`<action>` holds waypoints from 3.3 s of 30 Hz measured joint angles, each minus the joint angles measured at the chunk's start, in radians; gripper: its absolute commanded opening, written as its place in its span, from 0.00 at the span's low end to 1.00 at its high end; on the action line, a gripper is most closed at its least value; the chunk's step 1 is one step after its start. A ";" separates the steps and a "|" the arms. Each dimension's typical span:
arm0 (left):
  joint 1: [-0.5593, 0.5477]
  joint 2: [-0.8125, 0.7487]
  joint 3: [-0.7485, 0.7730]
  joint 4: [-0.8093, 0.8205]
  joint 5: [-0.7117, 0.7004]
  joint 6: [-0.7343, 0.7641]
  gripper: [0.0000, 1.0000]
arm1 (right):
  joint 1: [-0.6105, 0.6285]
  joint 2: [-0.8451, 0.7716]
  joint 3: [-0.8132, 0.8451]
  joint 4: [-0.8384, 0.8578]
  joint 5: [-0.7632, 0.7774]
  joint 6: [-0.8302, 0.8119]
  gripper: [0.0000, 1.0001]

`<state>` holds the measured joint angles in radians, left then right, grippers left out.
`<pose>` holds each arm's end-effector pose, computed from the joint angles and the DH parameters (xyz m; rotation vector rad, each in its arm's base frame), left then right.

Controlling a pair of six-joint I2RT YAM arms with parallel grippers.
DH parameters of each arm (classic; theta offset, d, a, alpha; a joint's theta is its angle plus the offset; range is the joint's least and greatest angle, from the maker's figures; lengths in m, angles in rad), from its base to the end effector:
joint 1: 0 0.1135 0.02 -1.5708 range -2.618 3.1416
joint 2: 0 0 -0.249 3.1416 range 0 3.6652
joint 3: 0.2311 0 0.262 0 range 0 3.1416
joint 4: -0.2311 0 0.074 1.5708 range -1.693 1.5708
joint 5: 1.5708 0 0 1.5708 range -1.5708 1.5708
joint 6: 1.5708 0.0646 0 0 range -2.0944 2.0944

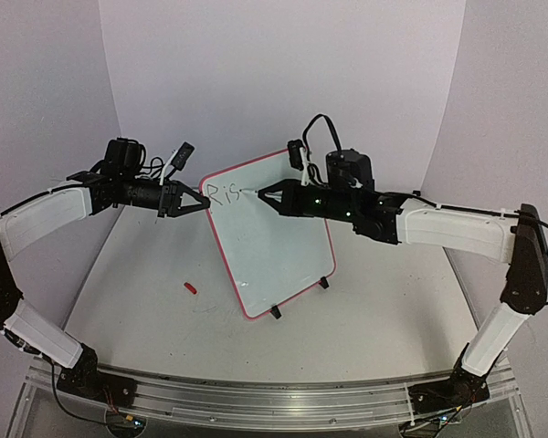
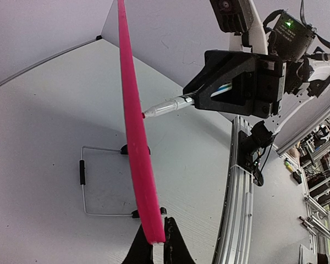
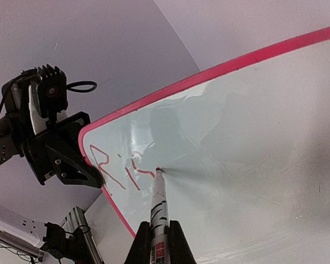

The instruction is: Write a sentence on the whiteboard

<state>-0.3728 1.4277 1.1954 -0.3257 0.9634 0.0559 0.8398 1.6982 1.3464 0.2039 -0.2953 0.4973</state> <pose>0.2978 -0.1734 0.3009 0.9907 1.8284 -1.2059 0.2838 0.3446 0.3089 -0.5527 1.7947 1.2127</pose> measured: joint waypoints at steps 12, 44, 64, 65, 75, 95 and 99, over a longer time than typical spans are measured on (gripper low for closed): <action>0.002 0.000 0.000 -0.006 -0.008 -0.001 0.00 | 0.001 0.000 0.000 -0.003 0.059 -0.002 0.00; 0.001 0.000 0.000 -0.006 -0.005 0.000 0.00 | 0.000 0.009 0.019 0.022 0.036 -0.022 0.00; 0.001 0.000 0.000 -0.006 -0.008 0.000 0.00 | 0.000 0.008 -0.028 0.034 -0.010 -0.001 0.00; 0.000 0.000 0.000 -0.007 -0.008 0.000 0.00 | 0.000 0.007 -0.031 0.035 -0.010 0.000 0.00; 0.000 0.000 0.000 -0.007 -0.006 0.001 0.00 | 0.000 -0.019 -0.056 0.026 0.035 0.001 0.00; -0.007 -0.002 0.000 -0.006 0.002 0.019 0.00 | -0.004 -0.109 -0.090 0.015 0.125 -0.013 0.00; -0.008 -0.002 0.000 -0.006 0.002 0.019 0.00 | -0.004 -0.109 -0.090 0.013 0.127 -0.014 0.00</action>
<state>-0.3807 1.4254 1.1957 -0.3321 0.9657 0.0750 0.8361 1.5894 1.2560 0.2171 -0.1684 0.4834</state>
